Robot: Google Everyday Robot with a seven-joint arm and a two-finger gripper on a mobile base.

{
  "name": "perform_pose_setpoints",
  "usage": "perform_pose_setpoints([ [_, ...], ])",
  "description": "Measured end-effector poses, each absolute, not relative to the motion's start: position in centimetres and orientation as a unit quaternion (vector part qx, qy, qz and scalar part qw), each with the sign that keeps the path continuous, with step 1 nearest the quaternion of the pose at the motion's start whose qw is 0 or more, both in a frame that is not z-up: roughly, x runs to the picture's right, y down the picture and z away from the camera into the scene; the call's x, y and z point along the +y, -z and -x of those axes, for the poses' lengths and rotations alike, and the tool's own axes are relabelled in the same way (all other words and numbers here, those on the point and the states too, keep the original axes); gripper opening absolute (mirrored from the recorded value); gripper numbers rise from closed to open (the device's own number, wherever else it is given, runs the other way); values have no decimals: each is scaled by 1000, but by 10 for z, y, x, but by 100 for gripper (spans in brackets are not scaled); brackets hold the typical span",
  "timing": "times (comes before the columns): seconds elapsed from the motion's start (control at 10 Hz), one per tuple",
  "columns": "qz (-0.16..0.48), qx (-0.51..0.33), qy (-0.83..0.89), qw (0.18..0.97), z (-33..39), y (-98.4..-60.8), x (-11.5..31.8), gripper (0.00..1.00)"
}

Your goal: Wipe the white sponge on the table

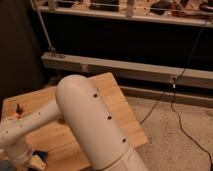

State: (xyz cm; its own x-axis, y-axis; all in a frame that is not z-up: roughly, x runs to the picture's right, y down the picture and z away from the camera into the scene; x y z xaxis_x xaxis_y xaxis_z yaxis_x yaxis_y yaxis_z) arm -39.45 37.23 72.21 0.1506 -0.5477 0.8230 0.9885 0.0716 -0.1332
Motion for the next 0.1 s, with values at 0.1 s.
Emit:
perform_pose_setpoints([
  [0.1, 358, -317, 566, 672, 401, -725, 367, 20],
])
